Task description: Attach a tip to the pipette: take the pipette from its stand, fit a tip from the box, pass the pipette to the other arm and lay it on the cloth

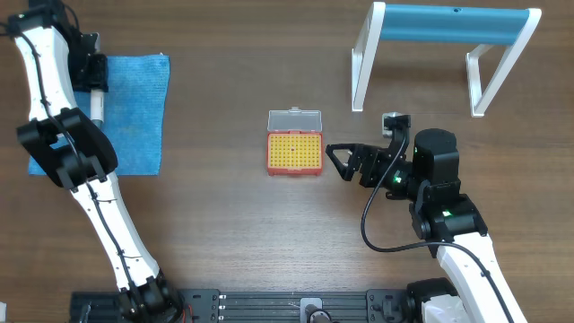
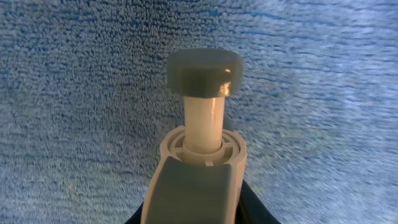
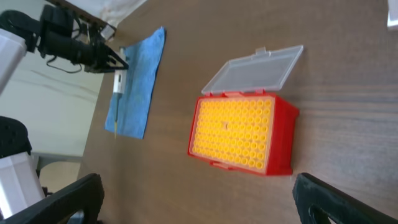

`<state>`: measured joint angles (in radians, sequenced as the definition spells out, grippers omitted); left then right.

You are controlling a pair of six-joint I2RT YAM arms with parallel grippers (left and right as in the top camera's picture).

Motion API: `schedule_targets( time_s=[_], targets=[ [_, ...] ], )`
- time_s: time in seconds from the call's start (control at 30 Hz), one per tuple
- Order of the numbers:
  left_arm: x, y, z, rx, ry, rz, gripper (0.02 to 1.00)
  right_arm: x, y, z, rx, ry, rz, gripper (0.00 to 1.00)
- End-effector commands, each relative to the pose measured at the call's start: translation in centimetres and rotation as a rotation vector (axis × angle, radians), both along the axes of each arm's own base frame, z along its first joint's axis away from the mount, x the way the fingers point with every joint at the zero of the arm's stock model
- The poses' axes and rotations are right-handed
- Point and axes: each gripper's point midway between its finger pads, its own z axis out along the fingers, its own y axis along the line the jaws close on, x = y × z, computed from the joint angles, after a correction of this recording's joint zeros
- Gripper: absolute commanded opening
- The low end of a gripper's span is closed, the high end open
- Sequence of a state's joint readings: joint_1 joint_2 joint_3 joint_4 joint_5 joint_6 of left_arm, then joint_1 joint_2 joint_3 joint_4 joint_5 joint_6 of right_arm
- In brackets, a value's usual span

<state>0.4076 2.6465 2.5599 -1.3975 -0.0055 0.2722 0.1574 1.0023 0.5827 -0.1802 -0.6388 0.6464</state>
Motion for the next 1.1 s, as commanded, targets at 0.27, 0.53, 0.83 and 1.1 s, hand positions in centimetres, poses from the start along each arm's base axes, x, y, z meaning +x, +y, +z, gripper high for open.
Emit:
schedule_targets(
  time_s=[0.27,0.53,0.83,1.1],
  targets=[
    [0.5,0.7,-0.3,0.059,0.001,-0.041,0.027,0.8,0.0,1.1,0.014,-0.032,-0.028,0.985],
    [0.2,0.6,-1.2,0.057,0.018,-0.048,0.027,0.8,-0.1,1.0,0.012,-0.032,-0.031,0.985],
    [0.2,0.6,-1.5,0.055,0.021,-0.048,0.025,0.8,-0.1,1.0,0.01,-0.032,-0.035,0.982],
    [-0.2,0.4,-2.7,0.041,0.048,-0.047,0.027,0.8,-0.1,1.0,0.015,-0.027,-0.038,0.985]
  ],
)
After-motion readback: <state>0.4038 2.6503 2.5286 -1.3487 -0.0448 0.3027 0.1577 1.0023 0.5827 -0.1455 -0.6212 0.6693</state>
